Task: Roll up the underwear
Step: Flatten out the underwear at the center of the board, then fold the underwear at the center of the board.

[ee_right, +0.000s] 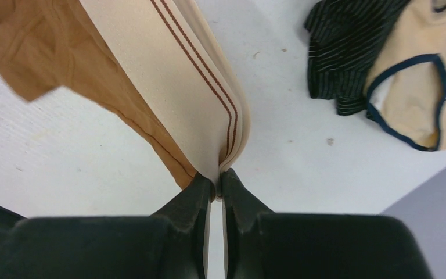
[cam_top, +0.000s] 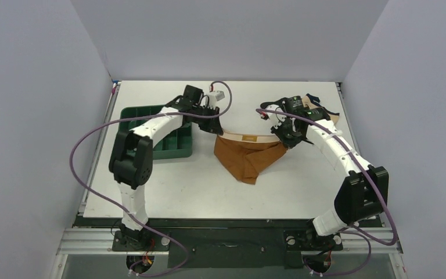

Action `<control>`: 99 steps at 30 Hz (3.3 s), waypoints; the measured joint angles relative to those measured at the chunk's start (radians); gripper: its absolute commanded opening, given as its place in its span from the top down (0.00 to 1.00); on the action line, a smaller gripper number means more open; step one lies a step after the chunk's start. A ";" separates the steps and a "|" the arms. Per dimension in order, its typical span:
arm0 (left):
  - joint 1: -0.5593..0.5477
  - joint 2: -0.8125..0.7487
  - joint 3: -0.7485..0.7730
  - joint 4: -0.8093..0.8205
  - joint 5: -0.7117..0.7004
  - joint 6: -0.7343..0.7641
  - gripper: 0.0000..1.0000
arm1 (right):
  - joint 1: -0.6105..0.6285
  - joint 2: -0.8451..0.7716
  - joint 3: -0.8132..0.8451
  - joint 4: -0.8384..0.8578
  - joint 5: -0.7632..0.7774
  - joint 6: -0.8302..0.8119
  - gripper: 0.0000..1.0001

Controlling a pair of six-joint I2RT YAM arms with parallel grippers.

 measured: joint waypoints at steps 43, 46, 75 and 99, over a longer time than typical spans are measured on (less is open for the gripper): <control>-0.152 -0.551 -0.462 0.016 -0.169 0.239 1.00 | 0.082 -0.143 -0.155 -0.122 0.004 -0.169 0.57; -0.142 -0.393 -0.412 0.070 -0.274 0.210 0.77 | 0.032 0.073 -0.074 -0.044 0.068 -0.166 0.44; -0.085 -0.500 -0.506 0.220 -0.293 0.207 0.03 | -0.027 0.074 -0.140 0.179 -0.064 0.070 0.40; -0.115 -0.600 -0.581 -0.174 -0.074 0.539 0.03 | 0.136 0.385 0.016 0.111 0.224 0.106 0.43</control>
